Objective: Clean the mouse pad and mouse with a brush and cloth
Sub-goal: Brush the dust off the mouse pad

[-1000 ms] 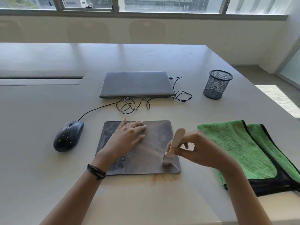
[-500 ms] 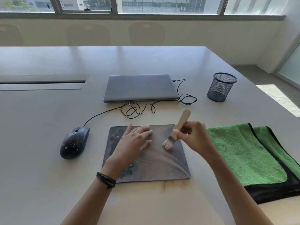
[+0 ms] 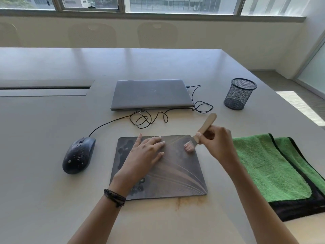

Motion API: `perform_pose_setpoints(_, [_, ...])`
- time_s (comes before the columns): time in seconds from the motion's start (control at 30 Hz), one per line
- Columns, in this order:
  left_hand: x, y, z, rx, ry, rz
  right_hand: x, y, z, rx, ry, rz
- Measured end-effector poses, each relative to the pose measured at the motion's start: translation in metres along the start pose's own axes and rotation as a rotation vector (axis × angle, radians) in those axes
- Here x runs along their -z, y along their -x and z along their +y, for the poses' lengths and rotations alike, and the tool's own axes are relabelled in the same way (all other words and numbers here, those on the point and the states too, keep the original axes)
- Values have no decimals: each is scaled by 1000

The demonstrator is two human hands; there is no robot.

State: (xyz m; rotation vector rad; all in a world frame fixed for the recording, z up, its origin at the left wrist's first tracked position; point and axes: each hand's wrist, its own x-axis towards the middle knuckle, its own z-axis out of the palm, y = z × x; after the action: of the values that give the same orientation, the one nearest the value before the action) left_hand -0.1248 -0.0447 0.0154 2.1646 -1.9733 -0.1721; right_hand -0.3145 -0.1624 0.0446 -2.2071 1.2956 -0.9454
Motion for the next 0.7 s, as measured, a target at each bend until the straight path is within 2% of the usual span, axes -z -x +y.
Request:
perform_pose_setpoints(0.1, [-1,0,0,5,-18,-9,4,-2,4,7,36,127])
perform_pose_setpoints(0.17, [-1,-1,0,5,-21,-12,3,-2,1,18,-25,153])
perform_pose_setpoints(0.23, [0,-1,0,5,-16,-14,0,-2,-3,12,-148,110])
perform_pose_setpoints(0.3, [0,-1,0,4,-20,-17,-4,-1,-5,13,-242,-2])
perform_pose_setpoints(0.4, [1,0,1,3,-28,-22,-8,1,-3,62,-229,-88])
perform_pose_setpoints(0.57, [2,0,1,3,-27,-28,-3,-3,8,77,-15,149])
perform_pose_setpoints(0.7, [2,1,2,4,-27,-28,1,0,10,63,-81,184])
